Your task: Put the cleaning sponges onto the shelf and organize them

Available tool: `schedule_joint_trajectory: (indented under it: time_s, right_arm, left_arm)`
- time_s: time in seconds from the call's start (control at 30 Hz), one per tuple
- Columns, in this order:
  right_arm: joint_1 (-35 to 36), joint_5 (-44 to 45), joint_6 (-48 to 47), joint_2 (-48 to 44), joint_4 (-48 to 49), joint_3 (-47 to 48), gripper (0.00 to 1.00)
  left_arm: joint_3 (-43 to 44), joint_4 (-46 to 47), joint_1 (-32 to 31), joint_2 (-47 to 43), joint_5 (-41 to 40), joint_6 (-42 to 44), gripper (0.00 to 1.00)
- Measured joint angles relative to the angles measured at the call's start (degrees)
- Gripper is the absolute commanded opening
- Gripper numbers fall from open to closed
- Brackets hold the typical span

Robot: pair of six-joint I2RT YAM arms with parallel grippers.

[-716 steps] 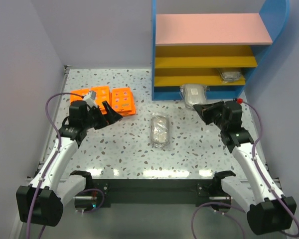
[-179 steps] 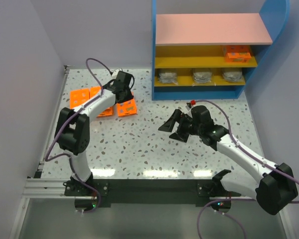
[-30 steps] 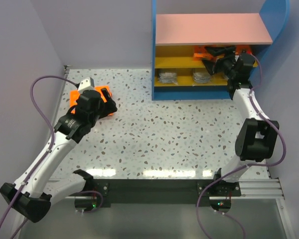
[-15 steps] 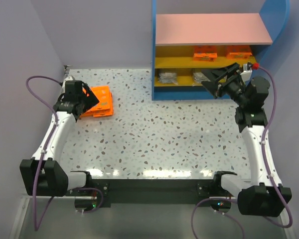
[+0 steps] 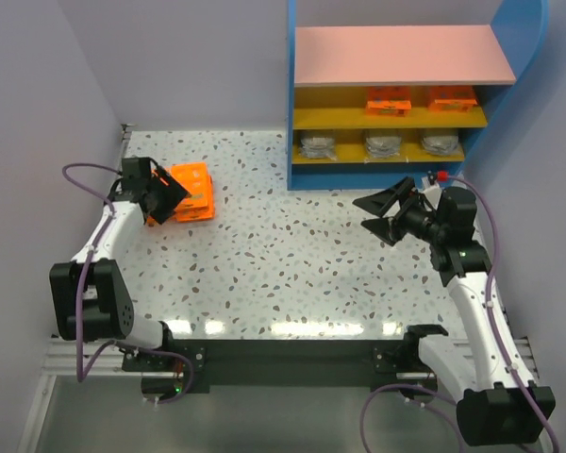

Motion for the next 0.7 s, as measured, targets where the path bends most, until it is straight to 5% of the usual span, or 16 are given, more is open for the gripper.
schedule_joint_trajectory:
  time_s: [0.2,0.7]
  right_arm:
    - [-0.02,0.00,-0.92,-2.08,-1.46,-2.47,0.83]
    - [-0.02,0.04,-1.88,-2.32,-2.03,-5.11,0.83]
  left_arm:
    - [-13.16,6.08,0.00,-5.31,3.76,-10.10,0.72]
    - [-19.61,22.99,0.00,-5.16,4.50,-20.55,0.68]
